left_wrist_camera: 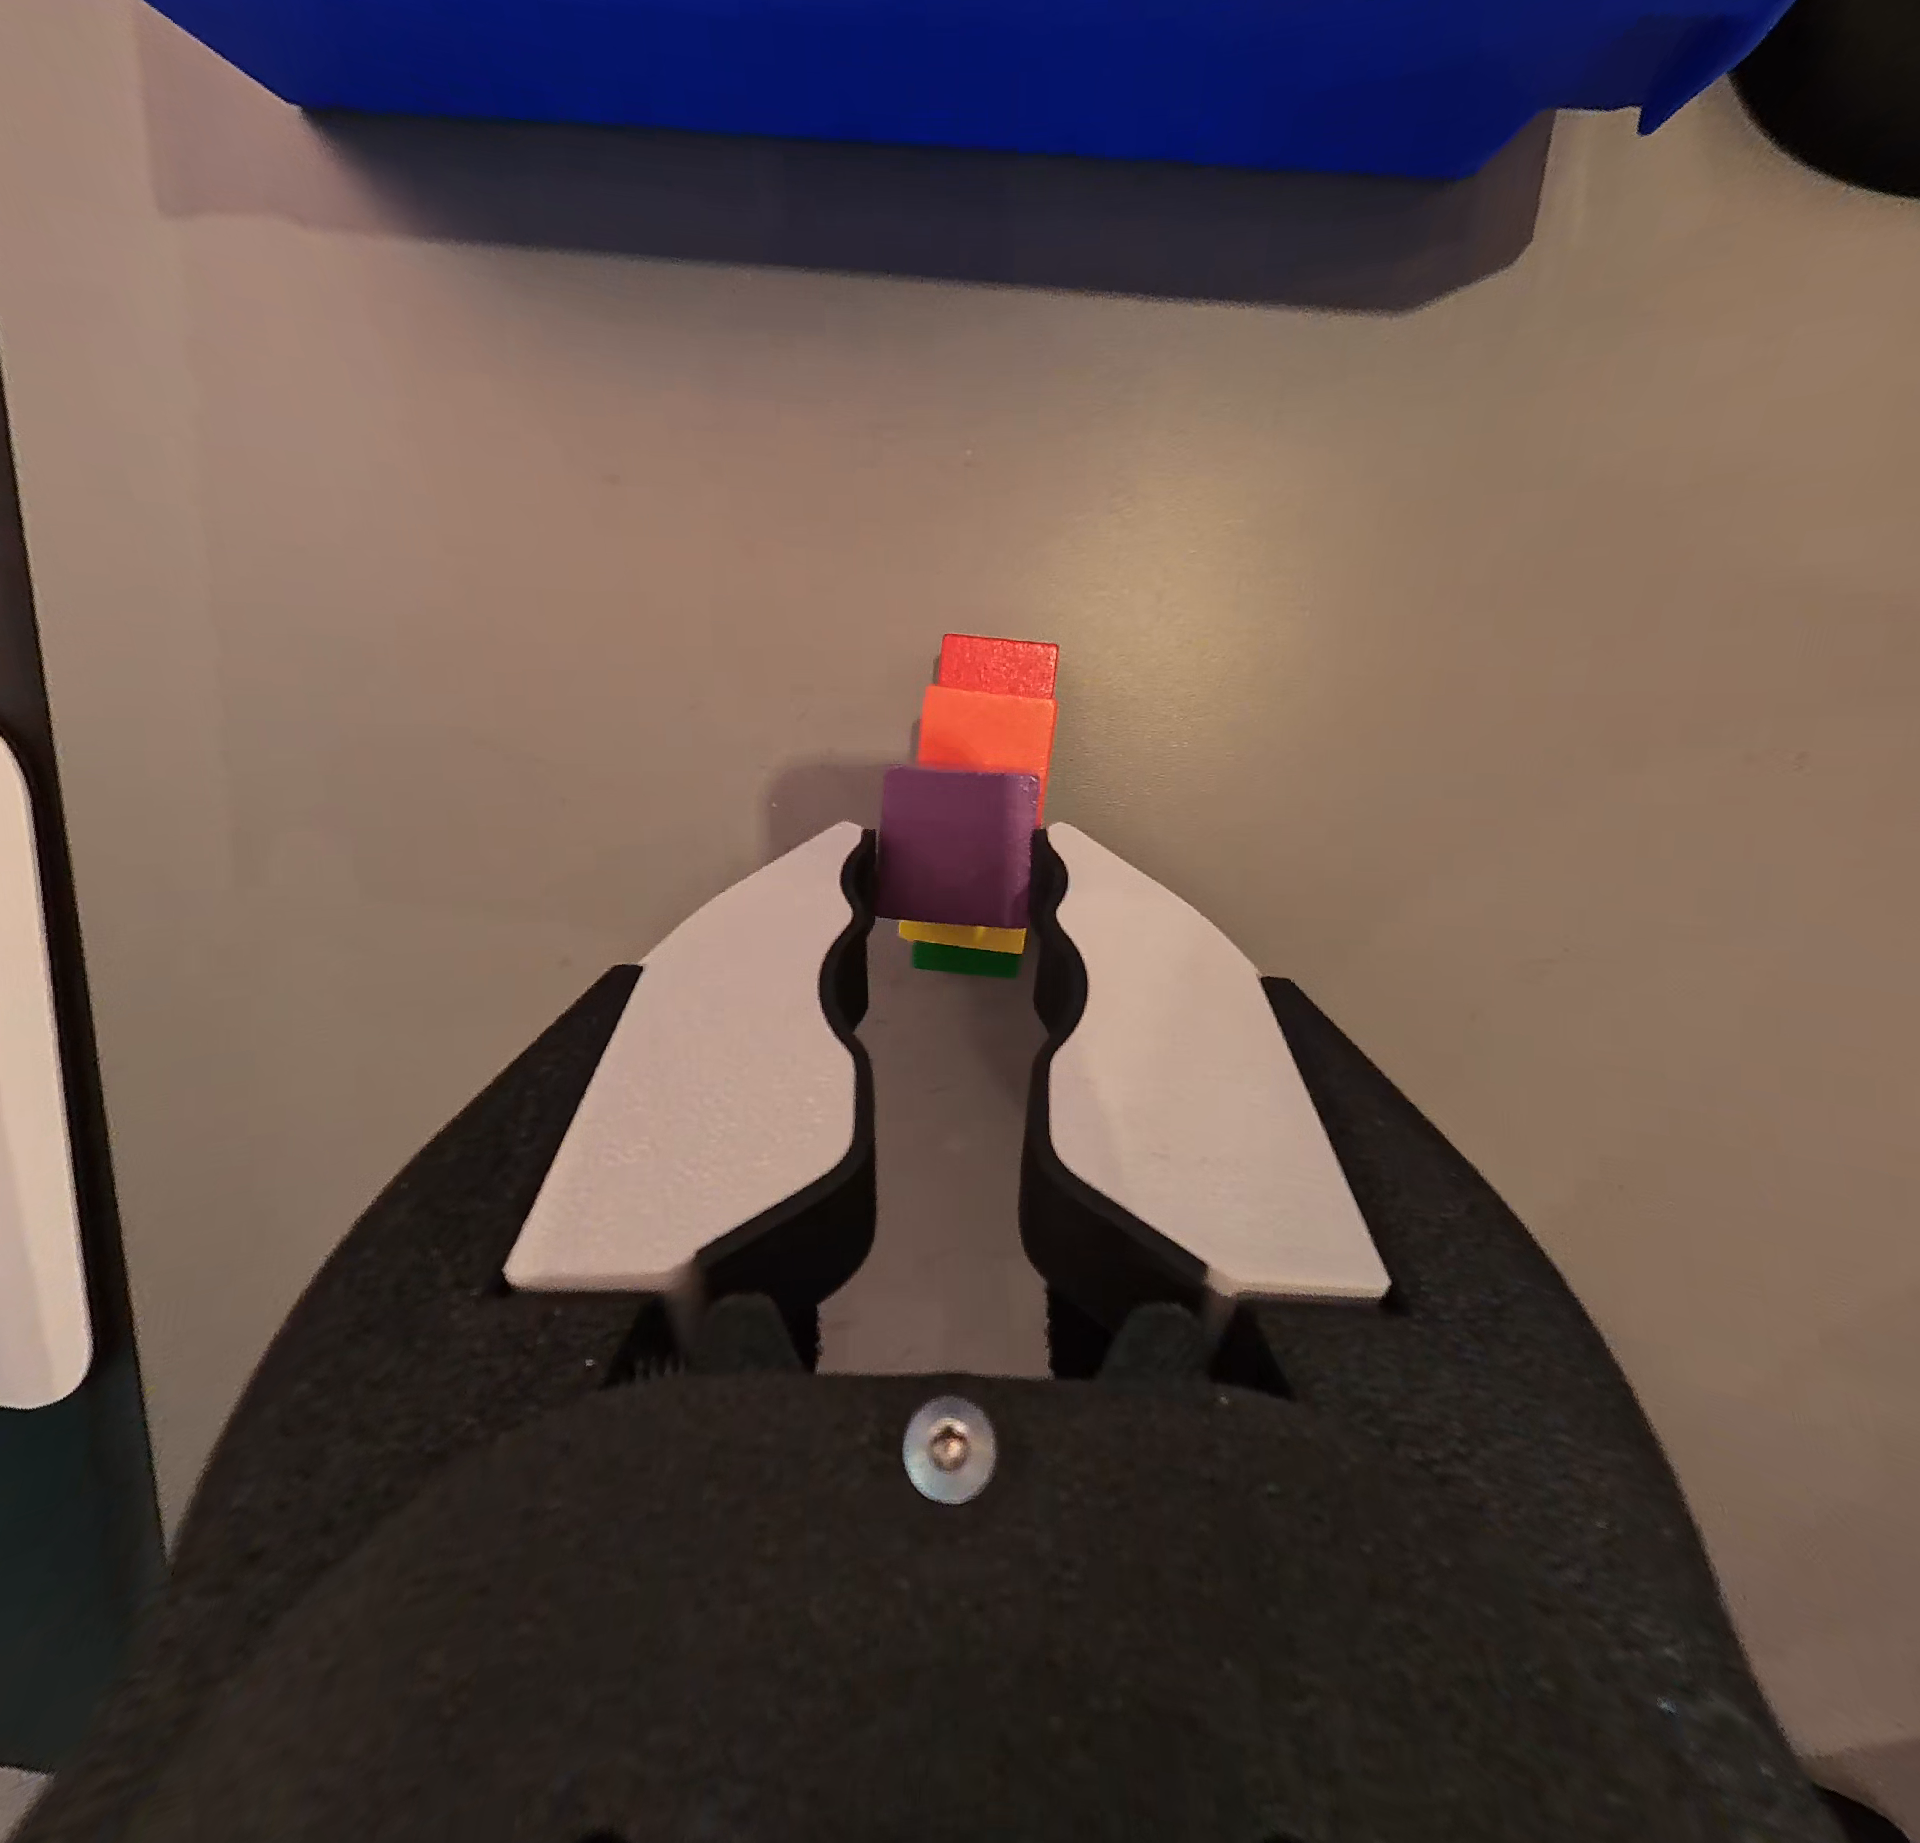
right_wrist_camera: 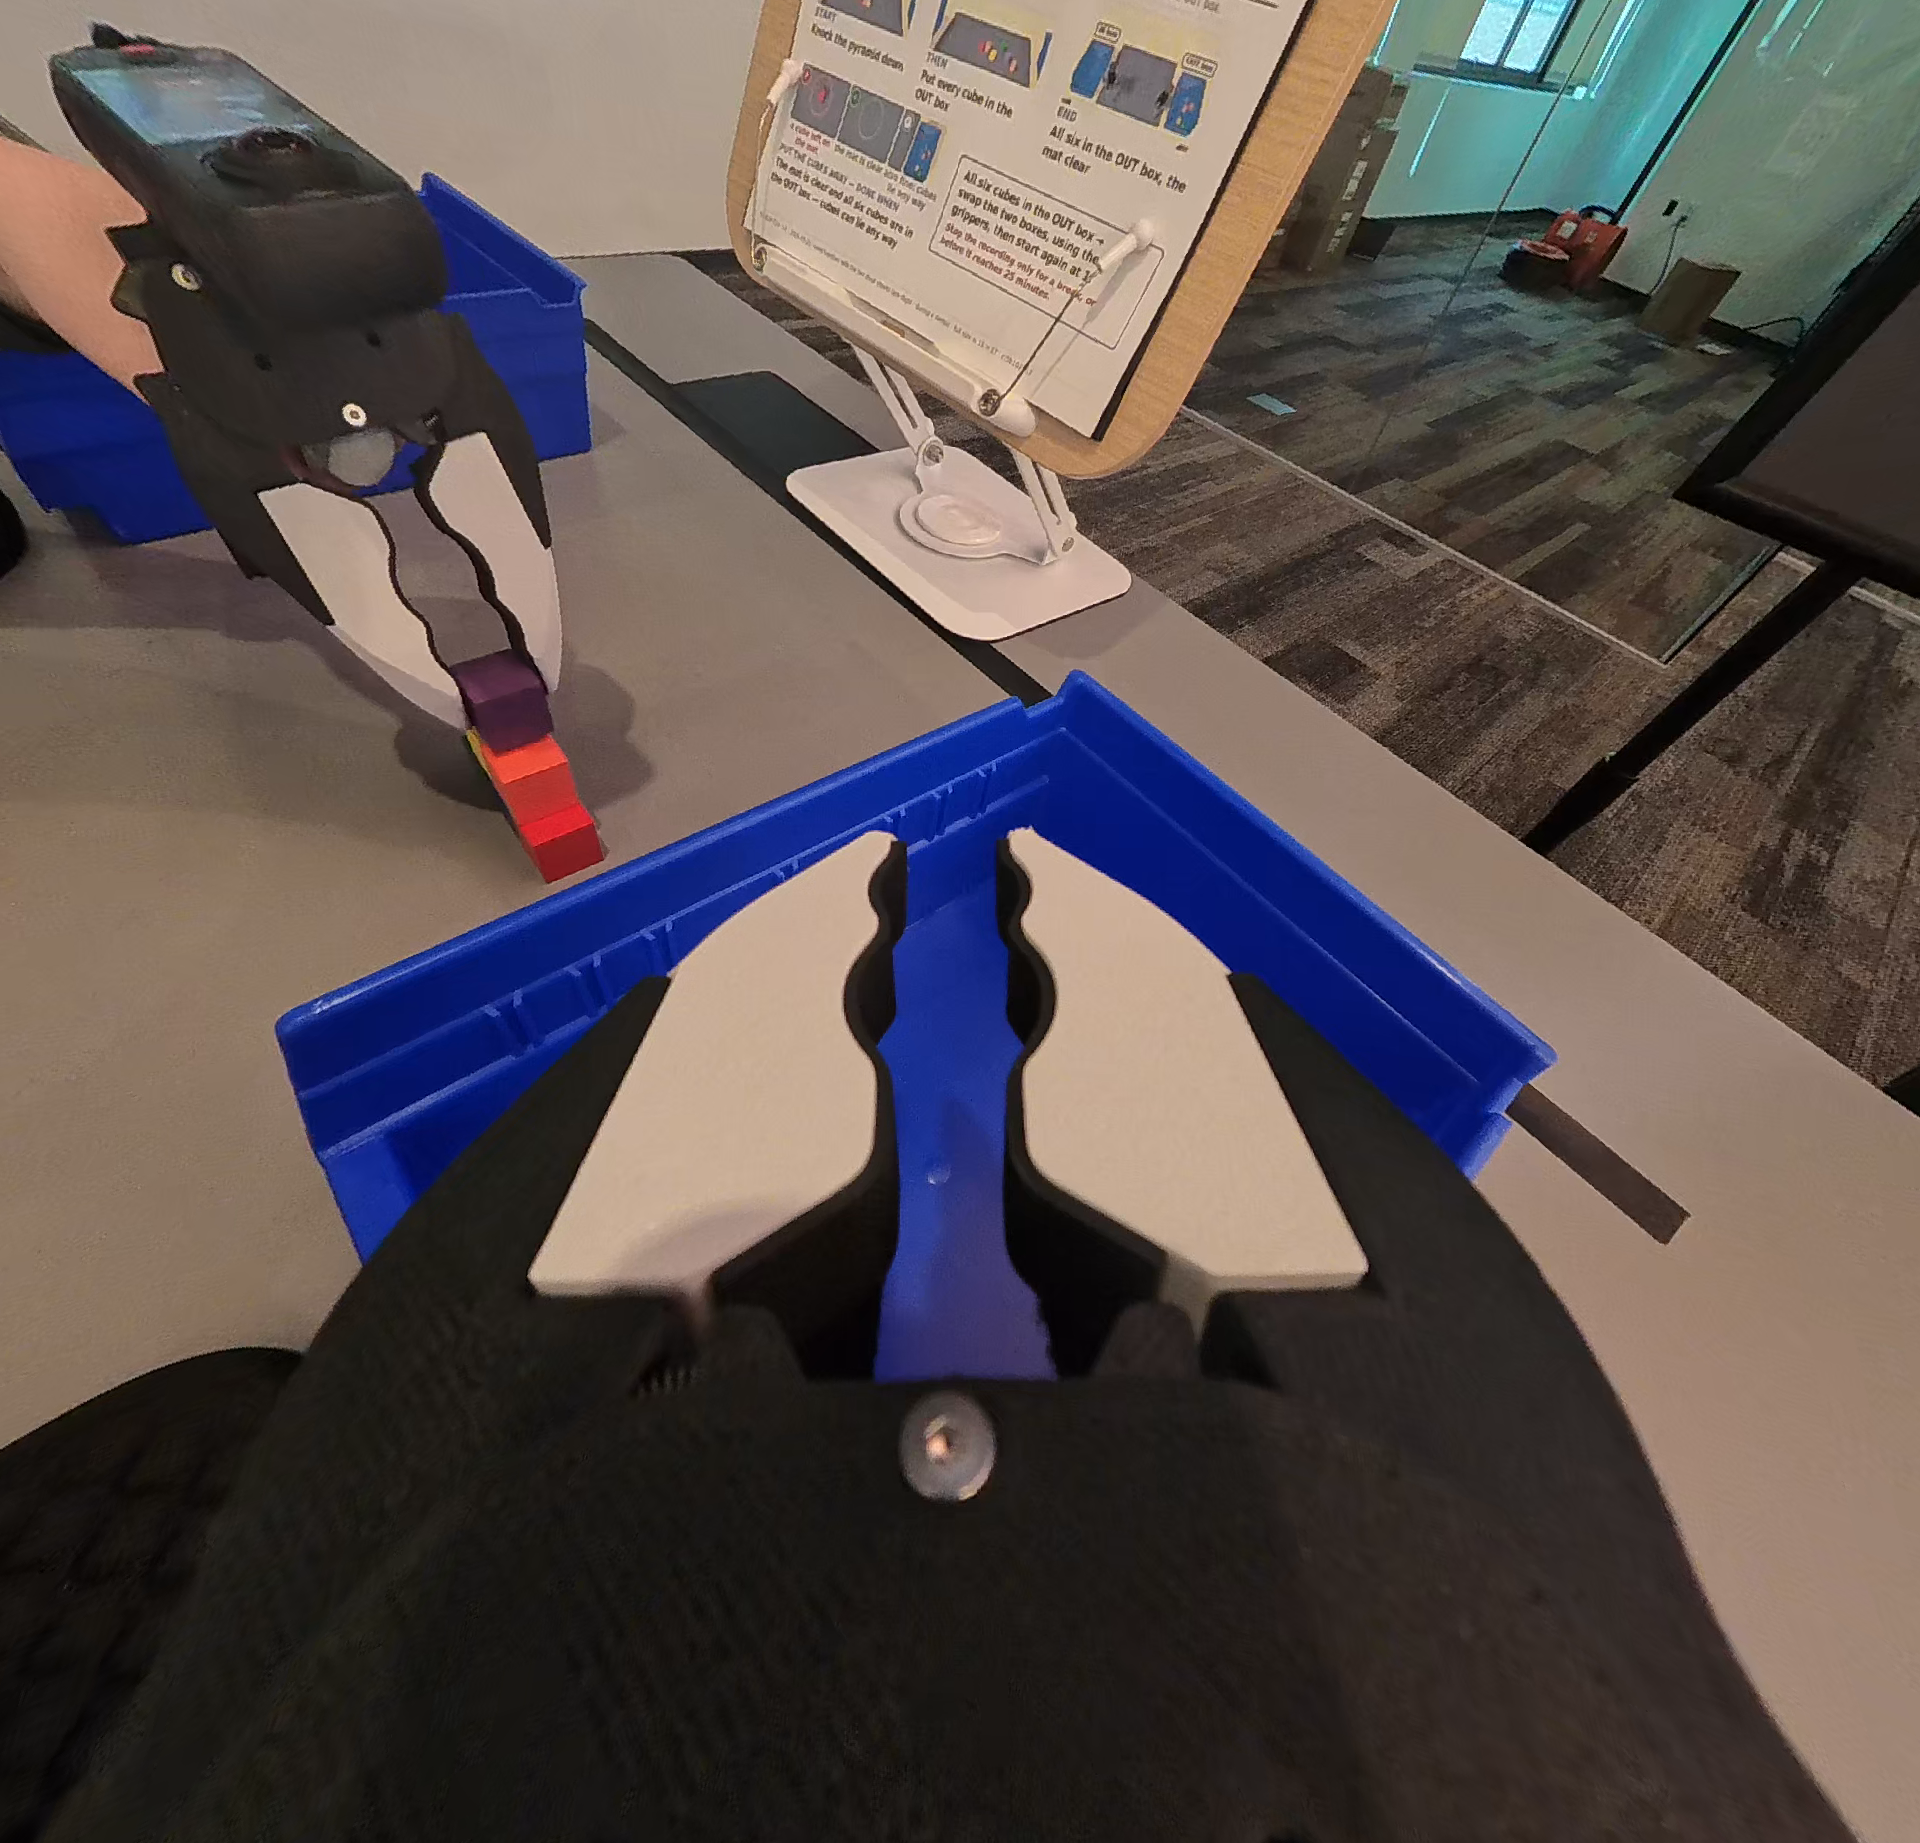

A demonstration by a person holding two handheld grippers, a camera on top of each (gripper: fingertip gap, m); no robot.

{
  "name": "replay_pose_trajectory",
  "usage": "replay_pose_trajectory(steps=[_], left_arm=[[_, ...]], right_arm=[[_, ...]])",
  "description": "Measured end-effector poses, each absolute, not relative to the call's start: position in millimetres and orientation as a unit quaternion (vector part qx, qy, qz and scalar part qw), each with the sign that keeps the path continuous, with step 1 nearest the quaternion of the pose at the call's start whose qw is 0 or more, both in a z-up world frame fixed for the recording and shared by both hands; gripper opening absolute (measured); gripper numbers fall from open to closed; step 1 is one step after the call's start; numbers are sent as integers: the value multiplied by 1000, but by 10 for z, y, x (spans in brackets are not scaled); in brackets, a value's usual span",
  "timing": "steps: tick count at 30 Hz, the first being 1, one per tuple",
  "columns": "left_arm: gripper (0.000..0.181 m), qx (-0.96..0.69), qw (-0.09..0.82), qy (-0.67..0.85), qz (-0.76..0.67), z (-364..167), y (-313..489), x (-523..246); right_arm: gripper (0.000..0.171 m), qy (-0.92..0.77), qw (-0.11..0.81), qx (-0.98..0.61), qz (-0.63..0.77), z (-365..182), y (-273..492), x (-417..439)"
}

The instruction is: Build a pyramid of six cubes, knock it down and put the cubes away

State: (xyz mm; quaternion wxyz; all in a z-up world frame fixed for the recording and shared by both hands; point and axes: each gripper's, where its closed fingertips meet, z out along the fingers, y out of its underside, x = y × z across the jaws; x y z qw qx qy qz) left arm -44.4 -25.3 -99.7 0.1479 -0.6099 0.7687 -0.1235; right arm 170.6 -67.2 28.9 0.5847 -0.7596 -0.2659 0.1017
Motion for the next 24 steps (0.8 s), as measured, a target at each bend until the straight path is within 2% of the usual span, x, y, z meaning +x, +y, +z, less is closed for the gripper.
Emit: replay_pose_trajectory(steps=[19,21,24], left_arm=[[29,-607,140,772,-124,-1061,-256,-445],[40,-609,140,771,-122,-1065,-246,-446],[46,-605,146,771,-136,-985,-275,-428]], right_arm=[[17,-266,577,-765,105,240,-660,1708],[17,-267,575,-766,107,233,-658,1704],[17,-268,573,-767,107,220,-654,1698]])
